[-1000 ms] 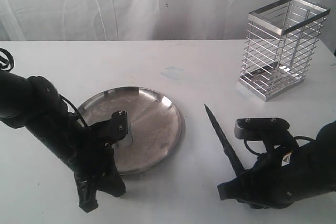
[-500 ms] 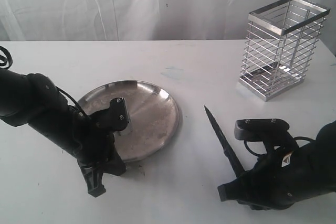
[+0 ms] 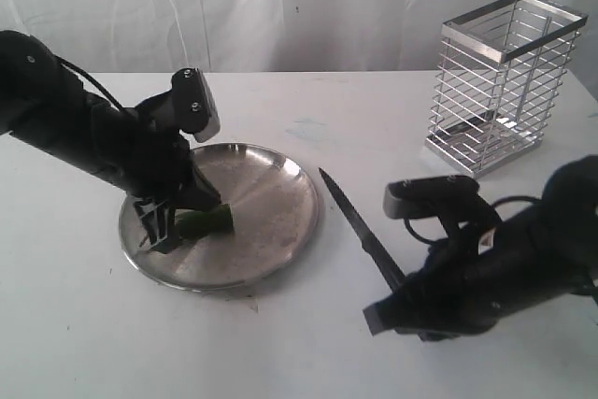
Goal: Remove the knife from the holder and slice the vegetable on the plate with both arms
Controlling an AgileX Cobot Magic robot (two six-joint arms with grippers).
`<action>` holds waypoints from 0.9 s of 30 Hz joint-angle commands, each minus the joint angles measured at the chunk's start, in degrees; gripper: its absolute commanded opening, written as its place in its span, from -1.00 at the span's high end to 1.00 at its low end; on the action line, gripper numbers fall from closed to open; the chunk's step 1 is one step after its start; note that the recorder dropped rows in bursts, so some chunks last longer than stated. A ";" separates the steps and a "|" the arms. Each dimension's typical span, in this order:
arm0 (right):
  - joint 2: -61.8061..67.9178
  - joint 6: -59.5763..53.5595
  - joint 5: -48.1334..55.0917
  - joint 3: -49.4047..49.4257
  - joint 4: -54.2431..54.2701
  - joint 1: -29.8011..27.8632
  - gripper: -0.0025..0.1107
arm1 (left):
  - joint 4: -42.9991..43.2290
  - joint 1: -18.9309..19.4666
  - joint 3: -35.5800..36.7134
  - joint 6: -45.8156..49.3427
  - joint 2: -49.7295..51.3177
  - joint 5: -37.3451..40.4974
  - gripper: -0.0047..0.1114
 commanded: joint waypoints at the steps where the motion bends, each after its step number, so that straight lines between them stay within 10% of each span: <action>1: -0.45 -1.00 0.77 -6.31 -1.13 1.07 0.96 | 6.18 2.16 0.11 0.59 -0.19 -0.04 0.73; 7: -0.45 0.64 0.51 -8.68 -1.84 1.07 0.96 | 5.90 2.30 0.11 3.84 3.15 -1.20 -0.27; 10: -0.45 1.92 0.51 -8.68 -2.33 0.96 0.96 | 5.05 2.30 0.11 3.64 5.93 -3.22 -0.39; 19: -0.45 1.93 3.66 -8.68 -2.33 0.96 0.96 | 5.05 2.30 -0.01 3.87 12.22 -12.06 -0.29; 25: -0.45 1.93 4.00 -8.68 -2.33 0.96 0.96 | 5.05 2.30 -0.01 3.39 13.20 -11.50 0.84; 27: -0.45 1.93 4.00 -8.68 -2.20 0.96 0.96 | 2.87 2.30 -0.01 1.63 13.20 -12.51 0.91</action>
